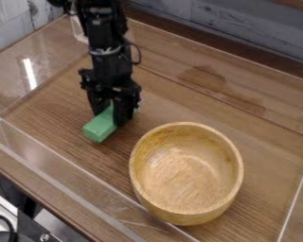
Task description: Put the green block in the brown bowl
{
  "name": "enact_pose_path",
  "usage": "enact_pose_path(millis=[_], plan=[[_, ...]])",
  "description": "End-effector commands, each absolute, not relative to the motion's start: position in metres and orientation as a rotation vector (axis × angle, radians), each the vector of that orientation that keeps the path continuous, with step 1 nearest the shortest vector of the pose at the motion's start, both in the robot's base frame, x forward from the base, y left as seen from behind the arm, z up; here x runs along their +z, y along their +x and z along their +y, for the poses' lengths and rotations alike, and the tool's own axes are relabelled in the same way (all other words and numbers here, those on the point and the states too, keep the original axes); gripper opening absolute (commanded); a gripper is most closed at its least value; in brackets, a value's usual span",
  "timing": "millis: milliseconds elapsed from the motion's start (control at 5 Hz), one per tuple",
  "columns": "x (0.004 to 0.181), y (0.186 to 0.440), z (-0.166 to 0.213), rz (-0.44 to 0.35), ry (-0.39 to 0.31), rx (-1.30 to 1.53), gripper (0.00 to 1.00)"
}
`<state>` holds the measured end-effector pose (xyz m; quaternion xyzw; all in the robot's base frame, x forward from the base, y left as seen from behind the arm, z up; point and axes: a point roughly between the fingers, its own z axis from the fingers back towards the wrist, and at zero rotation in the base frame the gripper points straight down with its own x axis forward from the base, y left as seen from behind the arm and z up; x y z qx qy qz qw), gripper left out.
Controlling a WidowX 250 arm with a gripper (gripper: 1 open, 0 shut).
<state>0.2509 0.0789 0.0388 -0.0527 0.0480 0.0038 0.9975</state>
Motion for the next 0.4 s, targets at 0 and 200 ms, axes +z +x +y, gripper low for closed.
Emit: enact_pose_path(millis=[0, 200], plan=[[0.080, 0.268, 0.071, 0.029, -0.088, 0.021, 0.00], [0.117, 0.283, 0.050, 0.000, -0.100, 0.041, 0.00]])
